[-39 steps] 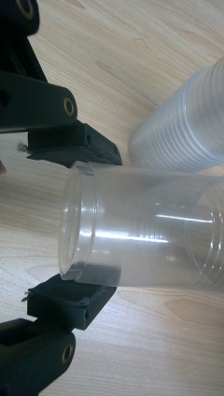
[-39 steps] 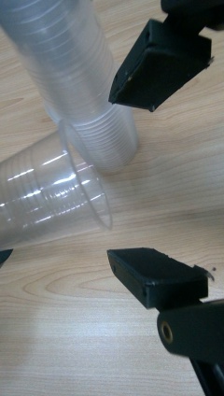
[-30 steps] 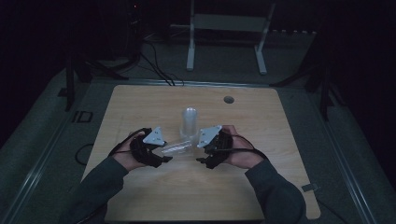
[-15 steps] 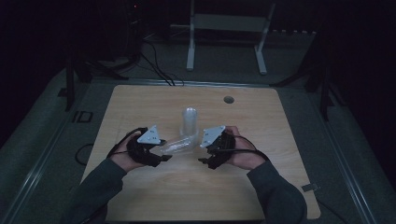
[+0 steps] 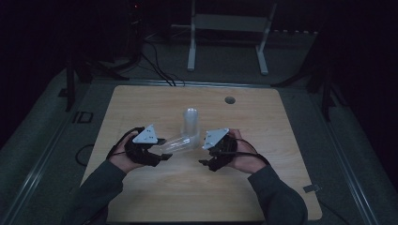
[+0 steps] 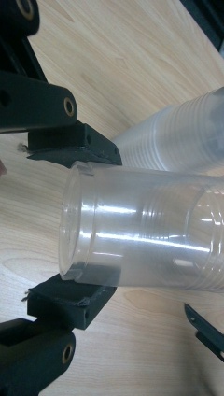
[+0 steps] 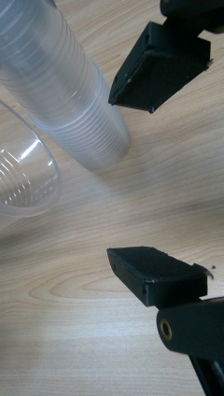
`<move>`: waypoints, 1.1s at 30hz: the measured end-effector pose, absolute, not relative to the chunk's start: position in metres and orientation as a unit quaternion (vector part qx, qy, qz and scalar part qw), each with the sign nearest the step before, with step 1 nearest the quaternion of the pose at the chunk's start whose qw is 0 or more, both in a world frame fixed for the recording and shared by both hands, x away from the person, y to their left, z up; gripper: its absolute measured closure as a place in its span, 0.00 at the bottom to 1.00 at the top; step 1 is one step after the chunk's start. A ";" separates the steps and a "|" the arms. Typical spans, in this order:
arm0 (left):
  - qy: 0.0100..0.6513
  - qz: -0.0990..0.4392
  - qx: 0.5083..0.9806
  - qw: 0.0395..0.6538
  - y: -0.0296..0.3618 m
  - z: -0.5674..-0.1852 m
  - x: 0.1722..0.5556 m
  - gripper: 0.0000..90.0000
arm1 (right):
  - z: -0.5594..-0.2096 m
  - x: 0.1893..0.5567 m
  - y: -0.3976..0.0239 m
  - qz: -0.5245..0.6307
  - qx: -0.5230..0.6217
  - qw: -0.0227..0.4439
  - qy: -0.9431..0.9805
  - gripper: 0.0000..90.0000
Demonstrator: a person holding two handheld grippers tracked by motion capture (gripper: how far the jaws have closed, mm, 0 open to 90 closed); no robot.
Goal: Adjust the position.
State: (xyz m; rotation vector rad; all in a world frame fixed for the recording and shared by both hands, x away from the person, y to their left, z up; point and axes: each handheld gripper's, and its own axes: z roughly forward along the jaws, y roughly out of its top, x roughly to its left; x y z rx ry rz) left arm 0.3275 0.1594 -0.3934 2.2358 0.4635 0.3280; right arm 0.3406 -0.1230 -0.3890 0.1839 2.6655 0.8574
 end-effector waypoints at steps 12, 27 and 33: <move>0.205 0.139 0.863 0.440 0.164 -0.394 0.328 0.46 | -0.393 0.341 -0.120 0.318 0.088 0.178 0.927 0.24; 0.228 0.165 0.831 0.480 0.162 -0.396 0.324 0.46 | -0.391 0.342 -0.120 0.354 0.112 0.178 0.911 0.24; 0.234 0.171 0.822 0.490 0.163 -0.396 0.323 0.46 | -0.392 0.342 -0.119 0.361 0.117 0.177 0.908 0.24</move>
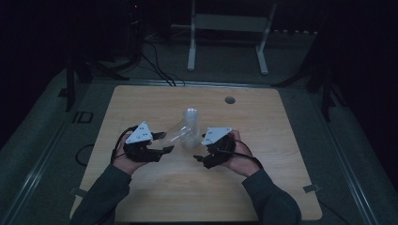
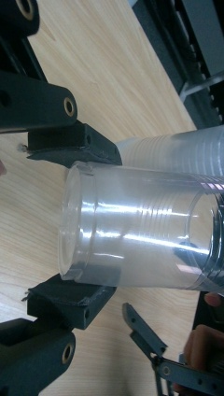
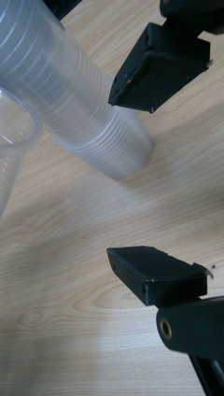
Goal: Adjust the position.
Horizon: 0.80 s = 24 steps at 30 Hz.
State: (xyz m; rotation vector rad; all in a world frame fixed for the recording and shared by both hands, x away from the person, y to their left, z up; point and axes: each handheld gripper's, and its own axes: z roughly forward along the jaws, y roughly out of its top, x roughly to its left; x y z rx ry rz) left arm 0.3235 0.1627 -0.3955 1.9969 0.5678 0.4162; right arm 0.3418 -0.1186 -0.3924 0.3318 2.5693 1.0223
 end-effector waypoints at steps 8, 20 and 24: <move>0.246 0.179 0.804 0.512 0.165 -0.396 0.322 0.46 | -0.392 0.343 -0.117 0.376 0.128 0.179 0.900 0.24; 0.257 0.188 0.786 0.530 0.166 -0.400 0.320 0.46 | -0.390 0.343 -0.116 0.399 0.148 0.178 0.887 0.24; 0.258 0.187 0.784 0.532 0.166 -0.400 0.321 0.46 | -0.390 0.343 -0.116 0.405 0.152 0.176 0.884 0.24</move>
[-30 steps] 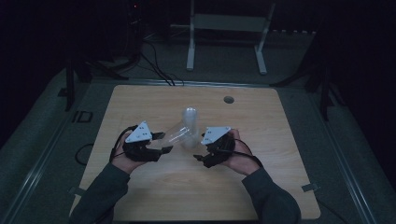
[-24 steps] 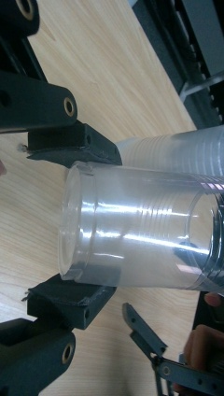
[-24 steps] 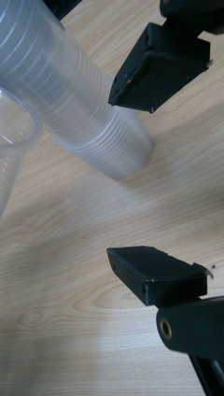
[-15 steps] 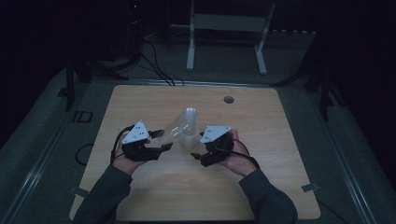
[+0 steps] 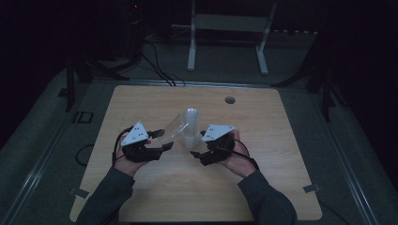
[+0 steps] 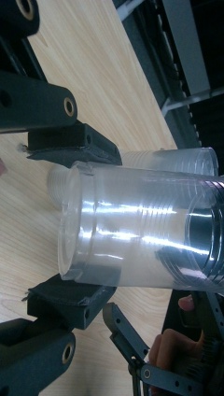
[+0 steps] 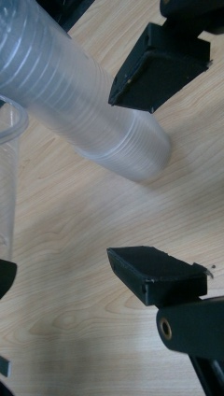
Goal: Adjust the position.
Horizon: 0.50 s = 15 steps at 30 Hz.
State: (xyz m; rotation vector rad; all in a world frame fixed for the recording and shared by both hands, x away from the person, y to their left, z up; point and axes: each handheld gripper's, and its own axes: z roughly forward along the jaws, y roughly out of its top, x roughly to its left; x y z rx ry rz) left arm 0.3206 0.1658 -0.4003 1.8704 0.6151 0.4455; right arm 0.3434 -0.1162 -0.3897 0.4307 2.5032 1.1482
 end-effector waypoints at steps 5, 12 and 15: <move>0.260 0.186 0.777 0.542 0.165 -0.401 0.321 0.46 | -0.389 0.343 -0.116 0.425 0.159 0.173 0.874 0.24; 0.261 0.183 0.768 0.556 0.166 -0.402 0.321 0.46 | -0.385 0.345 -0.113 0.465 0.179 0.156 0.853 0.24; 0.260 0.179 0.764 0.562 0.166 -0.402 0.321 0.46 | -0.385 0.345 -0.111 0.472 0.182 0.151 0.849 0.24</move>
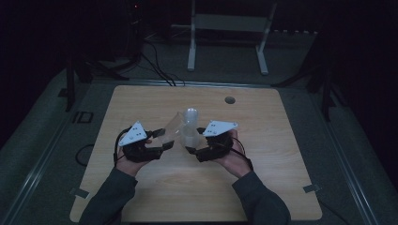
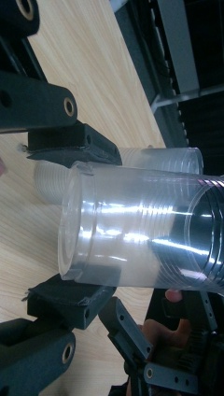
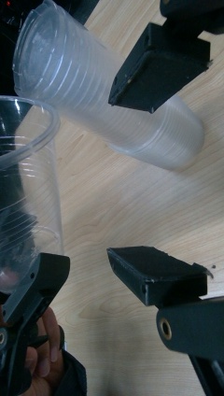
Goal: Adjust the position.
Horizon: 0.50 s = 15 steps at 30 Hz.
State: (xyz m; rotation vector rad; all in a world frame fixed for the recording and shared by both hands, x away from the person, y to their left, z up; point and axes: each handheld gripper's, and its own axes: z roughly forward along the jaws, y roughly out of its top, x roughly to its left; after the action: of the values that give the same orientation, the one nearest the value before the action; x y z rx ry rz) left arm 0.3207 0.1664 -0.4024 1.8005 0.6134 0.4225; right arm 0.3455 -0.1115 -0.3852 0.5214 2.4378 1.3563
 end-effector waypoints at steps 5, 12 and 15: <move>0.260 0.173 0.759 0.571 0.168 -0.402 0.321 0.46 | -0.384 0.346 -0.110 0.484 0.183 0.145 0.843 0.24; 0.255 0.166 0.755 0.580 0.169 -0.403 0.321 0.46 | -0.382 0.347 -0.108 0.504 0.186 0.133 0.833 0.24; 0.256 0.167 0.752 0.584 0.169 -0.404 0.320 0.46 | -0.380 0.348 -0.108 0.513 0.189 0.126 0.828 0.24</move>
State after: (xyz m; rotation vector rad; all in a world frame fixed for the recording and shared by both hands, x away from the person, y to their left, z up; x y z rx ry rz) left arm 0.3203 0.1694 -0.4035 1.7538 0.5982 0.3892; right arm 0.3476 -0.1084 -0.3804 0.5499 2.4102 1.4950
